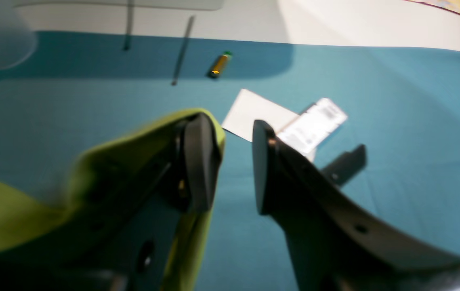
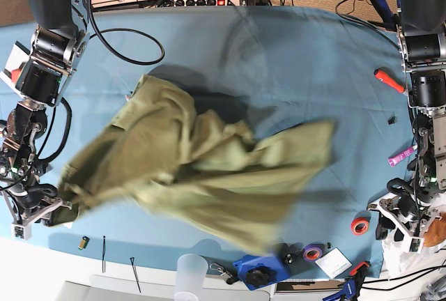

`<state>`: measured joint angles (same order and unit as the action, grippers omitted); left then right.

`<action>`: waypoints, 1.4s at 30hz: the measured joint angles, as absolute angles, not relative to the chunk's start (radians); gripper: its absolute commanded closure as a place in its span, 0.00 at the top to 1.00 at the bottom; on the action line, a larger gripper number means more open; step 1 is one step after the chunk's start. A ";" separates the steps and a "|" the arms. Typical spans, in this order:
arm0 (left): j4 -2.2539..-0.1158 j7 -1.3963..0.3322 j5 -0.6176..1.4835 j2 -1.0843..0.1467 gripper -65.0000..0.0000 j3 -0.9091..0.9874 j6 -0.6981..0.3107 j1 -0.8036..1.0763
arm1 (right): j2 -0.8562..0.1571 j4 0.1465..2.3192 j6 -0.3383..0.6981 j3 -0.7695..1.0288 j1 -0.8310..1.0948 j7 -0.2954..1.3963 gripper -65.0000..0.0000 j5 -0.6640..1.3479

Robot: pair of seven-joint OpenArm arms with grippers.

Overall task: Layout the t-shirt on the table in an organized manner, then fold the t-shirt properly
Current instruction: 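Release the t-shirt from both grippers, then move both grippers to grasp the t-shirt at two separate edges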

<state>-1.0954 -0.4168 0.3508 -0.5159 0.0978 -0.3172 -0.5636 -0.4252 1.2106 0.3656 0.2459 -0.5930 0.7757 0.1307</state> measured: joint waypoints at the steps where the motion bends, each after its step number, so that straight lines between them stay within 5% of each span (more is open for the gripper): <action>1: -1.095 -0.416 0.351 -0.516 0.45 0.099 -0.314 -0.564 | -0.427 1.211 0.363 0.246 -0.596 0.767 0.27 0.131; 17: -1.095 -0.416 0.352 -0.516 0.45 0.099 -0.315 -0.576 | -0.426 1.211 0.317 0.247 -0.627 0.972 0.27 0.135; 28: -1.095 -0.422 0.352 -0.516 0.45 0.099 -0.315 -0.576 | -0.427 1.211 0.313 0.247 -0.629 0.931 0.27 0.078; 35: -1.148 -0.797 0.426 -0.516 0.35 0.104 -0.315 -0.573 | -0.426 1.235 0.324 0.247 -0.624 1.100 0.27 0.218; 42: -1.364 -1.069 0.640 -0.535 0.32 0.191 -0.393 -0.523 | -0.425 1.504 0.368 0.337 -0.576 1.168 0.27 0.324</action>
<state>-1.3640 -1.0695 0.6403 -0.5354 0.1913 -0.3935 -0.5232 -0.4252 1.5040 0.3683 0.3374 -0.5762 1.1679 0.3241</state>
